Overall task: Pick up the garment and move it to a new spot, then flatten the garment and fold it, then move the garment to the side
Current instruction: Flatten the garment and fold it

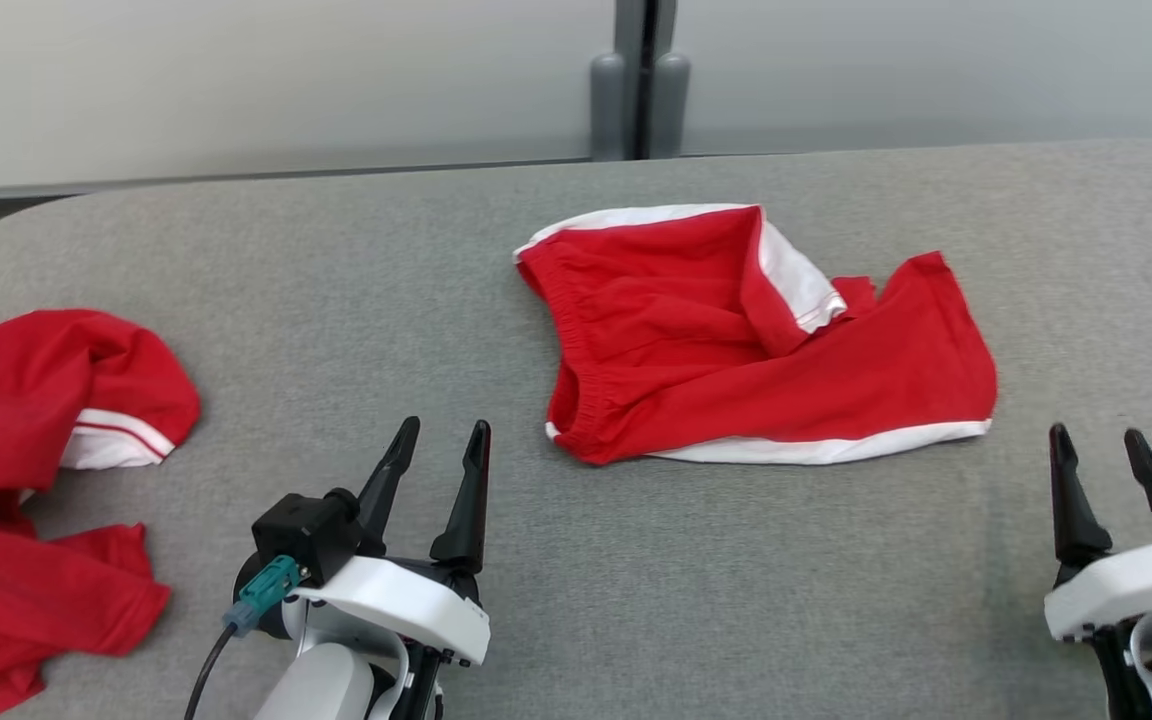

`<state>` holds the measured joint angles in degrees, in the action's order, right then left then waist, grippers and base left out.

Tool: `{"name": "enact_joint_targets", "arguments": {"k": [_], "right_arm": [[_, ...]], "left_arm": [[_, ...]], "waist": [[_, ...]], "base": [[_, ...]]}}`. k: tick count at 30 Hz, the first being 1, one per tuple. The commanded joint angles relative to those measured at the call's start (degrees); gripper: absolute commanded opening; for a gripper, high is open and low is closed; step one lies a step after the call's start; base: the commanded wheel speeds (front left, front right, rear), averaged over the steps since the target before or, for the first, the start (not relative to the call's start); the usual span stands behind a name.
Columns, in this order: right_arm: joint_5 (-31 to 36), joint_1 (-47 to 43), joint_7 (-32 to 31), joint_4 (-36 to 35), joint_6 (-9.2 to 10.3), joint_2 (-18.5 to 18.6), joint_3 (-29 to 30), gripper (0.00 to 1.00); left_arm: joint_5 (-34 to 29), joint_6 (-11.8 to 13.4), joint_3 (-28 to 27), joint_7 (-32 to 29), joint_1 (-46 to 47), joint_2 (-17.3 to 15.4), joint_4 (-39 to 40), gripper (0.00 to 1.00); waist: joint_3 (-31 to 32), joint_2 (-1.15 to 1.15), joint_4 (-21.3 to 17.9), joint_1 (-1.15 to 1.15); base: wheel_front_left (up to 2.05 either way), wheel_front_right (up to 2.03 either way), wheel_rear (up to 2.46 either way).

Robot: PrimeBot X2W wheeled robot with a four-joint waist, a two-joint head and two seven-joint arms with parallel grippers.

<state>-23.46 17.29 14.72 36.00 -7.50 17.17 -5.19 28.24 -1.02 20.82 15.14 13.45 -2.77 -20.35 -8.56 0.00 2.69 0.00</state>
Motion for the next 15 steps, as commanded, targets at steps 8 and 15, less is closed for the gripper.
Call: {"name": "enact_joint_targets", "arguments": {"k": [8, 15], "right_arm": [[2.8, -5.3, 0.6, -6.8, 0.0, -3.8, 2.9, 1.0], [4.1, -4.4, 0.6, -8.3, 0.0, -4.9, 3.9, 1.0]], "left_arm": [[-2.5, -1.2, -0.2, 0.0, 0.2, -0.2, -1.9, 1.0], [-10.9, -2.3, 2.8, 0.0, 4.4, -1.7, -8.9, 1.0]], "waist": [[0.2, 0.0, -4.1, 0.0], [-1.9, 0.0, -5.7, 0.0]], "base": [[0.0, 0.0, 0.0], [0.0, 0.0, 0.0]]}}
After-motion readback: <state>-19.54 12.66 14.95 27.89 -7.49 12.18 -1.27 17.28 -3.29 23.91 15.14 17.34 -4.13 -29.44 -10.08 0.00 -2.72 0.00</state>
